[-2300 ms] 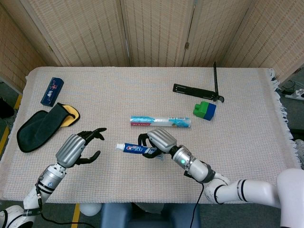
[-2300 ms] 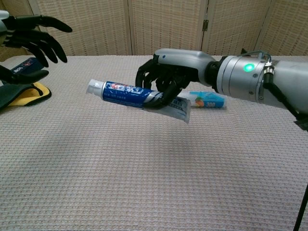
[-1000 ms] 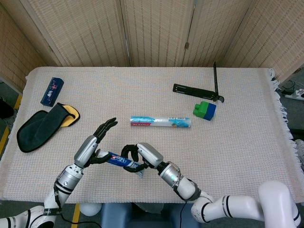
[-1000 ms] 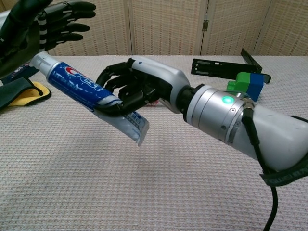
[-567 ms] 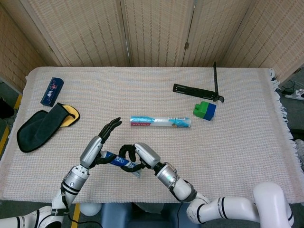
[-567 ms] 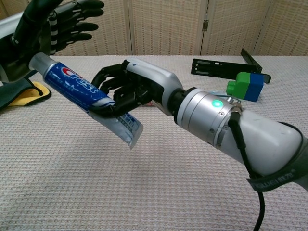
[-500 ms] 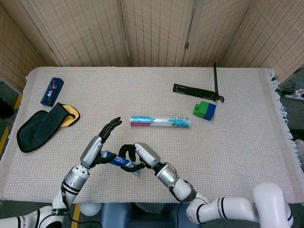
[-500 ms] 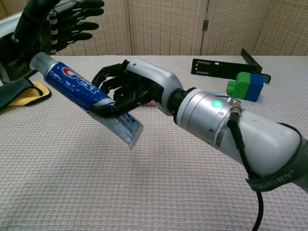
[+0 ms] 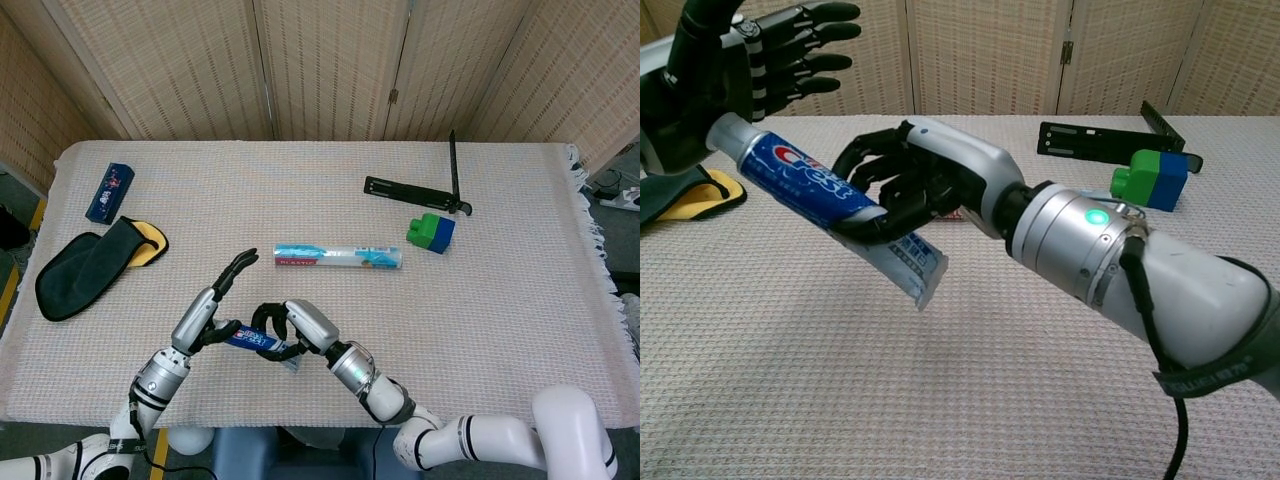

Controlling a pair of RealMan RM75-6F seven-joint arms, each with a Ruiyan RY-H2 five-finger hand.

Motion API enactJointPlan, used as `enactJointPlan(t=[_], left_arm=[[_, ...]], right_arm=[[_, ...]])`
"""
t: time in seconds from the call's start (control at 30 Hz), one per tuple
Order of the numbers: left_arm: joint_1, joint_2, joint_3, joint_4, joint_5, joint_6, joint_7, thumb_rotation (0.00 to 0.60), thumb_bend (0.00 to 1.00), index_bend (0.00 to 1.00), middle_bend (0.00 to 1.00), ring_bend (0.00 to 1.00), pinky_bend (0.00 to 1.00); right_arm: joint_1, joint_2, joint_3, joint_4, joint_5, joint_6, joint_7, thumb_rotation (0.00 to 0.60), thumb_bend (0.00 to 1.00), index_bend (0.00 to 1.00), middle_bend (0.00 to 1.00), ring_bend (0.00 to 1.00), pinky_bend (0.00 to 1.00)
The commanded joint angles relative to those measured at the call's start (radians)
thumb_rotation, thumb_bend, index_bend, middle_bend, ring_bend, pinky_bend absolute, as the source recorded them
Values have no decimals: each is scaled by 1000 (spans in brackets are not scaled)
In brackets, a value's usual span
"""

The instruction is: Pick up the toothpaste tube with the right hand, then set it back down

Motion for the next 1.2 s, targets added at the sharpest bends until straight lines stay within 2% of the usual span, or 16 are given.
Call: enactJointPlan(t=[0.03,0.23,0.4,0.53,0.67,0.73,0.77,0.87,0.93,1.0,1.07,1.1,1.13,1.17,1.2], left_arm=[[4,11,-6,4,-2,8,6,81,123,0,0,0,0],[17,51,-15,31,0,32,44,81,123,0,0,0,0],[33,77,-10,65,-10,43,91,83,122,0,0,0,0],[45,87,-7,83,-26,46,132,79,122,2,0,0,0],[52,100,4,83,-35,37,167,81,122,6,0,0,0],[54,106,10,83,-35,32,181,82,123,8,0,0,0],[56,108,13,84,-34,31,189,81,122,8,0,0,0],[62,117,27,93,-32,25,219,79,122,11,0,0,0],[65,117,35,105,-30,21,237,79,122,18,0,0,0],[67,114,44,128,-30,15,270,82,122,19,0,0,0],[70,112,49,147,-35,13,300,82,122,19,0,0,0],[73,113,50,155,-43,12,320,83,122,19,0,0,0],[76,119,53,156,-50,7,336,112,122,16,0,0,0],[80,128,54,153,-58,4,350,147,126,14,0,0,0],[86,135,53,152,-64,11,366,310,150,12,2,0,0]], right_arm=[[-1,25,-15,-2,-8,-17,-19,600,482,752,647,715,627],[27,153,-63,-2,4,-138,-144,600,483,752,645,738,625],[48,217,-97,22,54,-221,-287,600,481,710,589,694,585],[61,215,-111,46,93,-255,-366,600,483,609,507,601,524],[67,175,-113,82,116,-247,-426,600,482,518,435,524,467],[71,165,-112,87,128,-250,-445,600,481,417,367,474,416],[73,164,-111,85,134,-254,-452,600,481,334,312,429,368],[76,188,-111,62,138,-261,-471,600,482,90,163,251,143],[71,215,-115,45,125,-249,-482,600,482,8,84,141,18],[52,246,-114,16,102,-211,-473,600,482,0,45,101,0],[25,277,-109,-15,66,-154,-442,600,483,0,48,102,1],[1,300,-110,-30,26,-98,-416,600,483,37,94,141,29],[-18,322,-115,-38,-5,-58,-400,600,482,121,162,198,82],[-39,347,-123,-45,-33,-20,-390,600,482,220,234,260,142],[-69,380,-133,-53,-64,37,-385,600,482,296,281,300,186]])
